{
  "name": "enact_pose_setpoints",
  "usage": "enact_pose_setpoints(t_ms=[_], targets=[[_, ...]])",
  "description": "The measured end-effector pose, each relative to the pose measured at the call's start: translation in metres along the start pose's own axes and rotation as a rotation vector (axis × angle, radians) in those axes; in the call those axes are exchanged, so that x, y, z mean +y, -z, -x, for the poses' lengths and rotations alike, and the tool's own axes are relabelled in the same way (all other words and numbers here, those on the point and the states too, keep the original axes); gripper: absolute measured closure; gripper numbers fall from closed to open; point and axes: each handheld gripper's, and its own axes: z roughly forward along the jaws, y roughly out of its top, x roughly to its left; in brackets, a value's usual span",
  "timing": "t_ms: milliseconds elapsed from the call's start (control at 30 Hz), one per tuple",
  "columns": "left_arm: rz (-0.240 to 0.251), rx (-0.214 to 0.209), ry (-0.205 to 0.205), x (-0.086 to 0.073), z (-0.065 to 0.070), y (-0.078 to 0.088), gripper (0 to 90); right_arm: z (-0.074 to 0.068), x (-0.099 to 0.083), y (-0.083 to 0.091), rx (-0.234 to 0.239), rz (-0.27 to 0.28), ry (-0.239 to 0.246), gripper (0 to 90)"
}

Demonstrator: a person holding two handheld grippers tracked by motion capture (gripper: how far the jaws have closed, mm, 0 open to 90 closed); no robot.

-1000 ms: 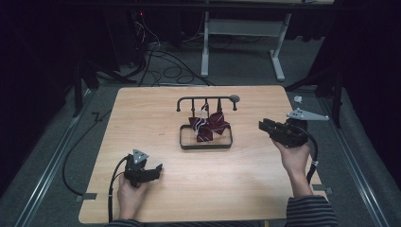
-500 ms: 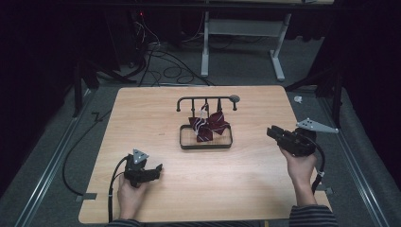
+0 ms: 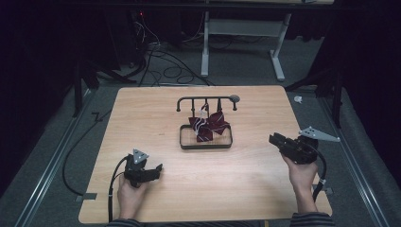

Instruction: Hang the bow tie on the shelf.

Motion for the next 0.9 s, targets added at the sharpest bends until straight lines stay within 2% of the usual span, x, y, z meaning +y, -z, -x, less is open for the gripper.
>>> enact_pose_setpoints(t_ms=[567,900], targets=[[0.001,0.002,0.000,0.000,0.000,0.000,20.1,0.010,-0.028,-0.003,-0.014,-0.028,-0.043,72.2],[0.003,0.002,0.001,0.000,0.000,0.000,20.1,0.011,-0.037,-0.009,-0.012,-0.050,-0.050,72.0]])
